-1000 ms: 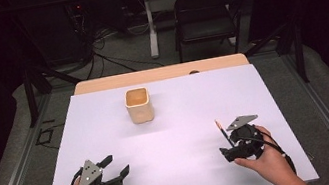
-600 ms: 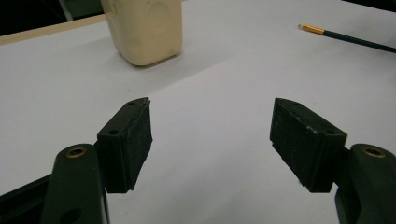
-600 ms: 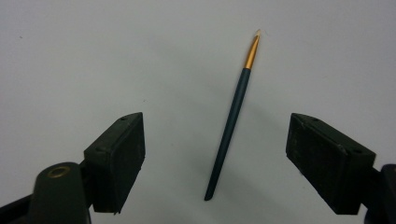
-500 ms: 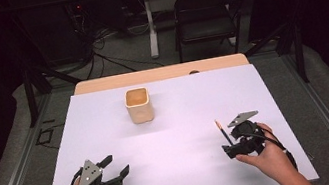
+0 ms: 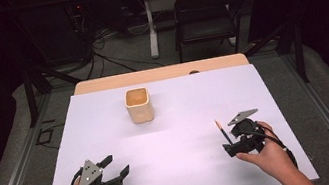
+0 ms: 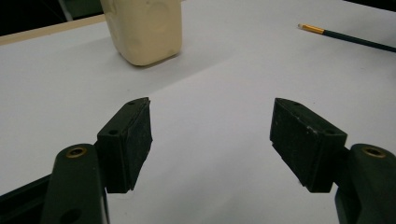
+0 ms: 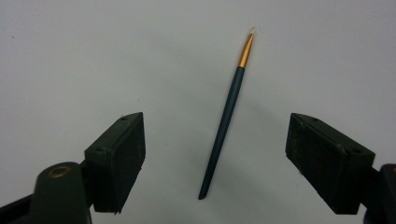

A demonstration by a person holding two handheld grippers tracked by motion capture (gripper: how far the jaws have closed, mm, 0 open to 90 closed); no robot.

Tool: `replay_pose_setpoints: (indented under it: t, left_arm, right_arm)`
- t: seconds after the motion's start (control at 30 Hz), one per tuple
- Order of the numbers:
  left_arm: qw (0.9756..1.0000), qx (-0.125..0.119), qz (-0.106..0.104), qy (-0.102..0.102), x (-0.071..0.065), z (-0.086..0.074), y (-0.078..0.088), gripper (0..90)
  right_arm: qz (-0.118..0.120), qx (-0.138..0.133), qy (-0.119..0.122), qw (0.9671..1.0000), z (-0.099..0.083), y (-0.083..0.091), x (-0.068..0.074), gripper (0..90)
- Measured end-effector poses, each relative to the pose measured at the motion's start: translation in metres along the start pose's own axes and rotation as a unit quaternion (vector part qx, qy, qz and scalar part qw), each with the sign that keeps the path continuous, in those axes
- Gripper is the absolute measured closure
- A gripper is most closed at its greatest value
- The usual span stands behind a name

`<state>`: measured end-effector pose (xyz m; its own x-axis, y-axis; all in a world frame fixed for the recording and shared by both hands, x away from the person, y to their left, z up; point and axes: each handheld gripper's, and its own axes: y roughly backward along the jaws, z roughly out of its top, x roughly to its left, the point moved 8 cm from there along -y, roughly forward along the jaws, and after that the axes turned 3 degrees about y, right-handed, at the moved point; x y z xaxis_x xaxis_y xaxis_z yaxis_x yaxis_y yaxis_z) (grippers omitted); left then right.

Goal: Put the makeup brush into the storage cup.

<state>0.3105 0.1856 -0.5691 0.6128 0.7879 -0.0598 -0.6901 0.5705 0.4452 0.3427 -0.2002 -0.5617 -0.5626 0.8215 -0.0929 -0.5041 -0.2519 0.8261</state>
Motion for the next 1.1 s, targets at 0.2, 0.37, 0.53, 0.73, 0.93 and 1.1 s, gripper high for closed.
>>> replay_pose_setpoints:
  t: [0.2, 0.37, 0.53, 0.73, 0.93, 1.1]
  left_arm:
    - [1.0, 0.0, 0.0, 0.0, 0.0, 0.0, 0.0, 29.7]
    - [1.0, 0.001, -0.001, 0.001, 0.0, 0.0, 0.0, 29.7]
    - [1.0, 0.001, -0.001, 0.001, 0.0, 0.0, 0.0, 29.7]
    - [1.0, 0.001, -0.002, 0.001, 0.0, 0.0, 0.0, 29.7]
    - [1.0, 0.002, -0.002, 0.001, 0.0, 0.0, 0.0, 29.7]
    - [1.0, 0.002, -0.002, 0.001, 0.0, -0.001, -0.001, 29.7]
  right_arm:
    - [-0.001, 0.004, -0.004, 1.0, 0.0, -0.001, -0.002, 19.9]
    - [-0.001, 0.012, -0.01, 0.9999, 0.002, 0.0, -0.005, 20.3]
    - [0.0, 0.021, -0.015, 0.9997, 0.003, -0.001, -0.008, 20.8]
    - [0.001, 0.034, -0.023, 0.9992, 0.005, -0.003, -0.011, 21.5]
    - [0.0, 0.05, -0.025, 0.9984, 0.005, -0.005, -0.013, 22.3]
    - [-0.001, 0.057, -0.026, 0.998, 0.008, -0.006, -0.016, 23.1]
